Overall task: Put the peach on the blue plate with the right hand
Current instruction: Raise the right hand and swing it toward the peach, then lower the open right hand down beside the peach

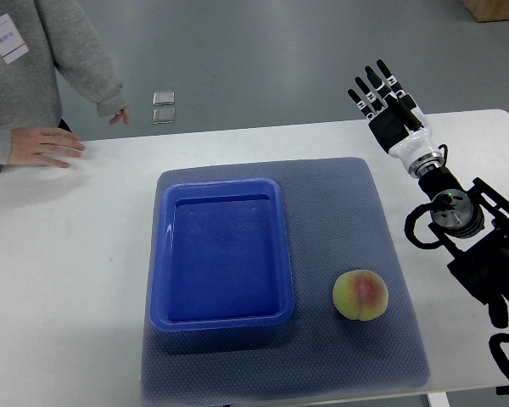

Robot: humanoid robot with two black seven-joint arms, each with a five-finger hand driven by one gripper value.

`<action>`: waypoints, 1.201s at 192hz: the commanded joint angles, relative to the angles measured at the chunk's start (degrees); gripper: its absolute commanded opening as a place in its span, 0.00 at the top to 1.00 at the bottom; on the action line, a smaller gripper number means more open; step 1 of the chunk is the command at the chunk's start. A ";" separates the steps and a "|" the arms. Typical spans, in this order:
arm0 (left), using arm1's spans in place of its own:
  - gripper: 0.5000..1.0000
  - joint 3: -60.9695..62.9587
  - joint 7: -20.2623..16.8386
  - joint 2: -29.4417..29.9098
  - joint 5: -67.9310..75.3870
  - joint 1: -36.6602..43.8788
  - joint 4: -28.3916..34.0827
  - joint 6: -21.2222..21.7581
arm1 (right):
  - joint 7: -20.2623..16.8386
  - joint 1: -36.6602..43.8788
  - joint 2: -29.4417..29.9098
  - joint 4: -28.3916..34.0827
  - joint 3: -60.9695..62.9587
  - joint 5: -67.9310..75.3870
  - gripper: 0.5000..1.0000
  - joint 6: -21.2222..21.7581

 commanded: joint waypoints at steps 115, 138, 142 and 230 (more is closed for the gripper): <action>0.00 0.09 -0.05 0.00 0.09 -0.17 -0.44 -0.07 | -3.39 13.04 -18.77 8.58 -25.52 -26.48 0.14 4.09; 0.00 0.09 -0.05 0.00 0.18 -0.35 -0.44 -0.07 | -4.80 18.87 -24.87 11.58 -34.28 -34.10 0.14 7.45; 0.00 0.09 -0.05 0.00 0.26 -0.44 -0.53 -0.16 | -5.59 23.48 -28.43 13.32 -40.37 -37.32 0.14 9.88; 0.00 0.09 -0.05 0.00 0.26 -1.23 -1.32 -0.16 | -12.28 64.75 -41.83 38.48 -86.66 -41.31 0.14 15.90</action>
